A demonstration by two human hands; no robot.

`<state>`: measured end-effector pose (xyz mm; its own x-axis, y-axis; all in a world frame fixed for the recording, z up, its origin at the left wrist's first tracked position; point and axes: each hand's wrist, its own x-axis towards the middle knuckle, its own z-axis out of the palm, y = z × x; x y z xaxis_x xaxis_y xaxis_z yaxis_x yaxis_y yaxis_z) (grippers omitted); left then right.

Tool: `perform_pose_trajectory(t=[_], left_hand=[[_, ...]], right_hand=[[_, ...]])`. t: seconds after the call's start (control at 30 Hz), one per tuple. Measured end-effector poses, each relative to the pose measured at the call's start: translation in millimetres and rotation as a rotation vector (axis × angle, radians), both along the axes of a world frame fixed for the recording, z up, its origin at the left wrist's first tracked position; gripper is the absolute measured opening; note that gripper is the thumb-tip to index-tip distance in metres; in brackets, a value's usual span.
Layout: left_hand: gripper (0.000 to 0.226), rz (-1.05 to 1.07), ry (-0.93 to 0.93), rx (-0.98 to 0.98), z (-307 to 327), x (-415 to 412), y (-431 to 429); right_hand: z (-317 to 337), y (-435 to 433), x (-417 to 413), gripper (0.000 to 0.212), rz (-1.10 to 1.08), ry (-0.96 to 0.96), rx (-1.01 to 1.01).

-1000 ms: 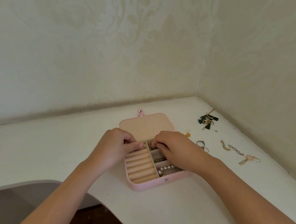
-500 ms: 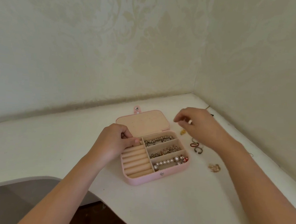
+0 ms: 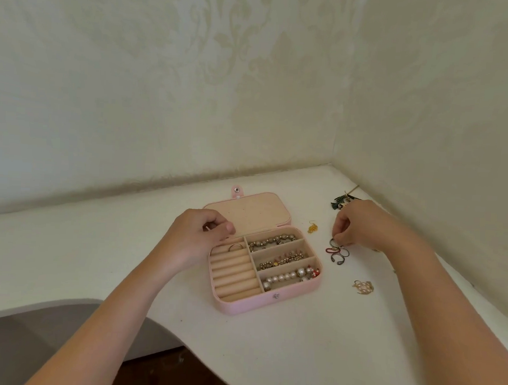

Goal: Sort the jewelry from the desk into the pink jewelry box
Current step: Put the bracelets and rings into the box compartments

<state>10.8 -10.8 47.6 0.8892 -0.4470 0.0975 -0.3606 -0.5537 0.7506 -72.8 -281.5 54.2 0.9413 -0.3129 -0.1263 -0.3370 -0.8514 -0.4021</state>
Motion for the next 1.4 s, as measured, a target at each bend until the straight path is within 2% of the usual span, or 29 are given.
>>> perform_pose_trajectory(t=[0.1,0.23,0.43,0.57,0.77,0.97,1.2,1.4], left_hand=[[0.015,-0.023,0.075,-0.136,11.4,-1.9,0.3],[0.010,-0.070,0.168,-0.224,21.4,-5.9,-4.7],[0.006,-0.205,0.254,-0.205,25.4,-13.8,-13.2],[0.013,-0.252,0.212,-0.148,26.5,-17.3,-11.9],[0.014,-0.208,0.107,-0.083,26.0,-18.5,-2.2],[0.017,-0.211,-0.003,-0.042,27.2,-19.7,2.8],[0.017,-0.185,0.010,-0.082,18.5,-17.1,12.4],[0.016,-0.166,0.079,-0.103,3.0,-14.2,29.7]], right_hand=[[-1.1,0.4,1.2,0.004,-0.001,-0.022,-0.053],[4.8,-2.9,-0.9,0.003,0.028,-0.188,-0.023],[17.0,35.5,-5.6,0.011,0.132,-0.476,0.317],[13.5,71.3,-4.2,0.012,0.254,-0.491,0.445],[2.0,99.0,-5.4,0.014,0.447,-0.516,0.334],[0.4,107.7,-7.0,0.016,0.476,-0.549,0.311],[-9.5,109.0,-1.2,0.015,0.418,-0.580,0.333],[-19.5,99.6,3.7,0.012,0.399,-0.433,0.141]])
